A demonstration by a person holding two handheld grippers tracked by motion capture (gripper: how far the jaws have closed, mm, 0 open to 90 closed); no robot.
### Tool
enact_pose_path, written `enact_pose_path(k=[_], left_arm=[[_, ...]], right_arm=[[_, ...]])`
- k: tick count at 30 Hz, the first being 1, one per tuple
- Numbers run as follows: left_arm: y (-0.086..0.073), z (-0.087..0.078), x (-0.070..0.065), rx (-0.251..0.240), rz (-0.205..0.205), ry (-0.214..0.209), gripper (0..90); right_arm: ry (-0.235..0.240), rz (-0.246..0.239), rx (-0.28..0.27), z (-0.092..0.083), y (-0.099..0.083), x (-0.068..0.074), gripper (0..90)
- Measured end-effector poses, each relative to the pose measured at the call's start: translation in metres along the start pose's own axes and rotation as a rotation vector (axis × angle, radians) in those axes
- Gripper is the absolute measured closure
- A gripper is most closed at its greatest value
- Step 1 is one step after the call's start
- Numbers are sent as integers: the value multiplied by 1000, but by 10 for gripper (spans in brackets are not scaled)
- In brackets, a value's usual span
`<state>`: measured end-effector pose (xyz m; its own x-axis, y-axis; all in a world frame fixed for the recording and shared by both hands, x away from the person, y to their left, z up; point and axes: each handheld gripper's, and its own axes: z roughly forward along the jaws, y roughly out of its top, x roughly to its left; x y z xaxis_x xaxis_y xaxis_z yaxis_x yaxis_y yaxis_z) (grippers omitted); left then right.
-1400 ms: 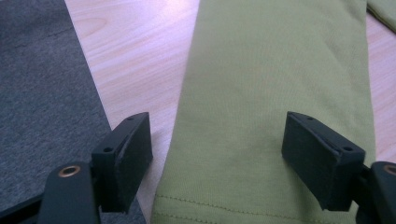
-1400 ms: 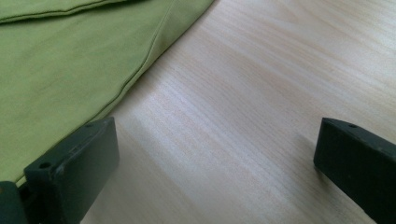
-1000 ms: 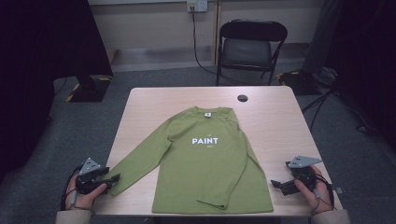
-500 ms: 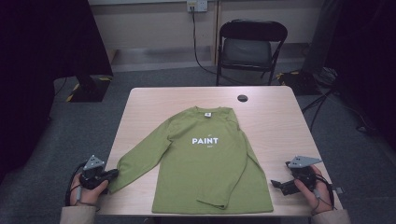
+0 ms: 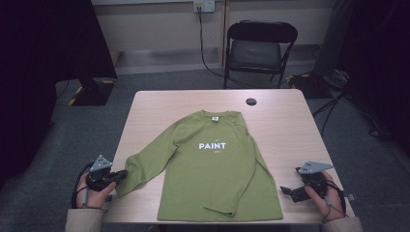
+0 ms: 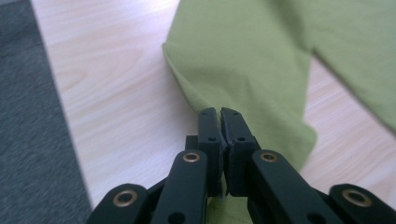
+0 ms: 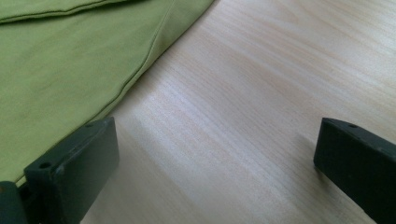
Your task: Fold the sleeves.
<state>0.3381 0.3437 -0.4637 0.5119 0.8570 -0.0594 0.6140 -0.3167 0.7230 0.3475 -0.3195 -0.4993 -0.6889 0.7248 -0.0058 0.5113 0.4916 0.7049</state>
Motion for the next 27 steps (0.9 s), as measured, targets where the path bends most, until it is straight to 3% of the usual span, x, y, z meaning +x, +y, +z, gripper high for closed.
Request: enact_pose_path(k=[4, 9, 20, 27], left_arm=[[10, -1, -8, -24, 17, -29, 875], [24, -5, -23, -49, 71, -79, 876], [55, -5, -63, -52, 196, -187, 876], [70, 0, -83, -68, 241, -252, 875]], right_arm=[[0, 0, 0, 0, 0, 0, 0], [0, 0, 0, 0, 0, 0, 0], [0, 0, 0, 0, 0, 0, 0], [0, 0, 0, 0, 0, 0, 0]])
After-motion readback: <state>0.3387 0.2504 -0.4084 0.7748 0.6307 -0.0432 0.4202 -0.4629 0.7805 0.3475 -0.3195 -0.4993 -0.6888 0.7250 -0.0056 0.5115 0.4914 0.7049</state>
